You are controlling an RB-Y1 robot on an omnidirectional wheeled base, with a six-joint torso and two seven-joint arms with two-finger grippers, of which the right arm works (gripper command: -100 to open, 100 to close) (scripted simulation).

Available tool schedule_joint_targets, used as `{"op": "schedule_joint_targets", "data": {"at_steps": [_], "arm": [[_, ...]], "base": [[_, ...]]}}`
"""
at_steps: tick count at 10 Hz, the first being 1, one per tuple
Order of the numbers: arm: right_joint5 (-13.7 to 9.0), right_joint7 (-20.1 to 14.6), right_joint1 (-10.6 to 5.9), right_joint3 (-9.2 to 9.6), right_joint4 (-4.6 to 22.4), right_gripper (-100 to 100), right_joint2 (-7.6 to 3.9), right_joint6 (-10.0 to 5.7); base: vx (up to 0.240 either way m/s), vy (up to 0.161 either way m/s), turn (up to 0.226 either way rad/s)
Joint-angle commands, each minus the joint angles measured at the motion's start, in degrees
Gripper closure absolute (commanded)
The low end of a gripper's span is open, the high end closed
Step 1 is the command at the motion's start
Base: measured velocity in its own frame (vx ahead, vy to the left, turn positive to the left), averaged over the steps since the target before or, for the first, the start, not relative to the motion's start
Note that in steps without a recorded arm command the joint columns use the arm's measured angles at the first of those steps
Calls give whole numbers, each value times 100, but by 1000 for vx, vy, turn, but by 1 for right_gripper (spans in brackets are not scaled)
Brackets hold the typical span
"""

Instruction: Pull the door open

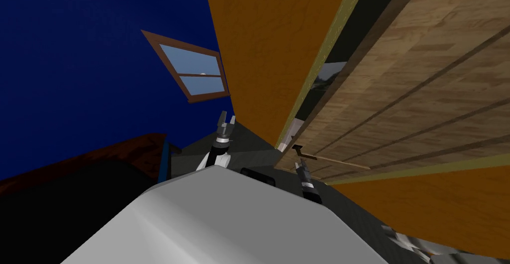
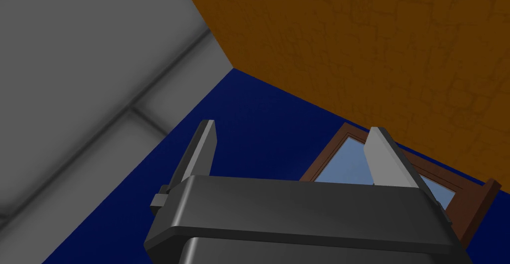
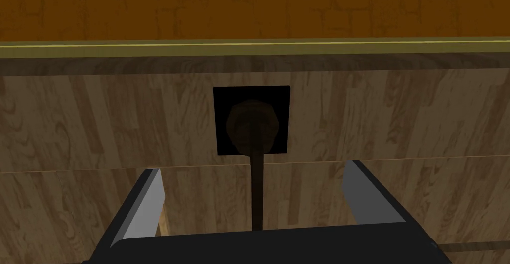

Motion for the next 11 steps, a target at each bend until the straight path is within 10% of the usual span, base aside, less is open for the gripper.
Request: {"op": "schedule_joint_targets", "data": {"at_steps": [1,8,9,11], "arm": [[-91,-126,62,-125,102,-100,-156,-107],[-250,-327,35,-343,534,-100,-400,-427],[-250,-327,35,-343,534,100,-400,-427],[-250,-327,35,-343,534,100,-400,-427]], "base": [[78,14,270],[78,-9,116],[-10,3,-45],[-15,6,-4]]}}
